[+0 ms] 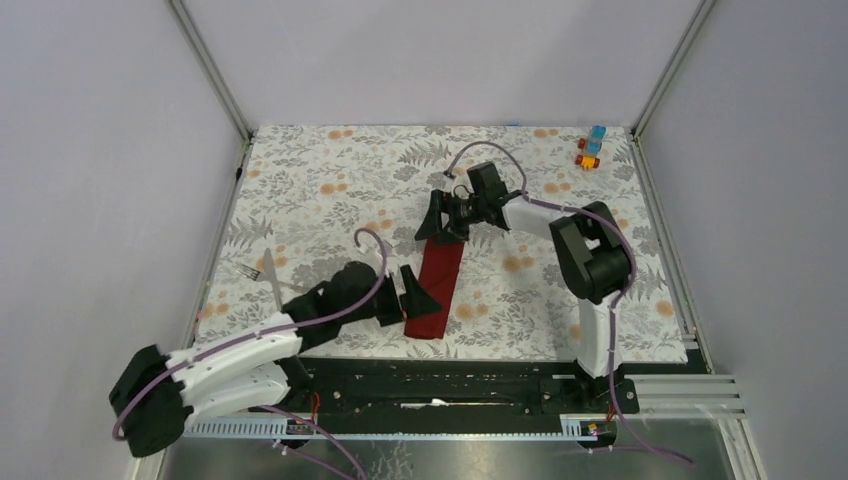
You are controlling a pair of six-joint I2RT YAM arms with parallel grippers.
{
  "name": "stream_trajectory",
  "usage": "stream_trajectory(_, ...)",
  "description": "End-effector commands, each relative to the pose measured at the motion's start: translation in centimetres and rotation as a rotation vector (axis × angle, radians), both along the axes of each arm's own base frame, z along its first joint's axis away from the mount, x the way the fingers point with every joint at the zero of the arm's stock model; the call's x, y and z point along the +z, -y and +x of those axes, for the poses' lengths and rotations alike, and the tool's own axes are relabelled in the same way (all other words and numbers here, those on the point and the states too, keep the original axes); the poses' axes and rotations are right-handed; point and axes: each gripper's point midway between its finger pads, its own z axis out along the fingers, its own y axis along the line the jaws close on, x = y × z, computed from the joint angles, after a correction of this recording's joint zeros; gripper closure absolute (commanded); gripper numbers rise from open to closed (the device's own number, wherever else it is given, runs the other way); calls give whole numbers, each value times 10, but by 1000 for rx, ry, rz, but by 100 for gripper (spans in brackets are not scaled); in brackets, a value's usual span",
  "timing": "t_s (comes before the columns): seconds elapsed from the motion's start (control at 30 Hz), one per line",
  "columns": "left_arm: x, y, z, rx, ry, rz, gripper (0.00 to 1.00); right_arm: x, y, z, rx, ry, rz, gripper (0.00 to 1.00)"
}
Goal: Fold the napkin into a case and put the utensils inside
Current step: Pick up the fork from the corner of the board.
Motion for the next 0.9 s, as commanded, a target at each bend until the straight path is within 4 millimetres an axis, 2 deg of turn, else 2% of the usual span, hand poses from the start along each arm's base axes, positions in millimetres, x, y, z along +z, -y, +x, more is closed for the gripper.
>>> stream_trajectory(0.0,27,-63,19,222,-56,197,1,74,22,10,-82,230,-116,10)
stream_trajectory(0.1,32,-130,33,513,-179,345,1,92,23,-7,-111,270,-141,9)
stream_trajectory(0.17,40,-179,43,719,-246,438,1,98,14,-29,-87,302,-142,9)
stream_trajectory(0.23,49,-218,59,839,-257,530,1,100,2,-55,-39,326,-118,9)
stream_trajectory(0.27,45,-241,69,880,-297,610,1,97,-2,-69,-14,322,-105,9)
stream_trajectory(0.33,35,-274,84,904,-373,712,1,98,-8,-89,26,323,-73,9)
stream_trajectory(0.4,18,-302,99,924,-454,753,2,95,-6,-102,49,326,-58,8)
stream_trajectory(0.43,10,-316,103,955,-500,752,6,92,-4,-105,51,329,-63,8)
stream_trajectory(0.5,0,-345,117,1054,-528,735,23,87,2,-107,45,335,-78,8)
stream_trajectory(0.53,-3,-358,124,1104,-523,730,24,86,2,-109,50,332,-72,8)
stream_trajectory(0.6,-9,-379,134,1179,-546,711,24,90,0,-114,62,323,-40,8)
stream_trajectory(0.7,-23,-393,148,1202,-603,709,25,99,-2,-116,61,341,6,8)
stream_trajectory(0.87,-49,-406,160,1220,-681,695,40,98,1,-115,45,356,3,8)
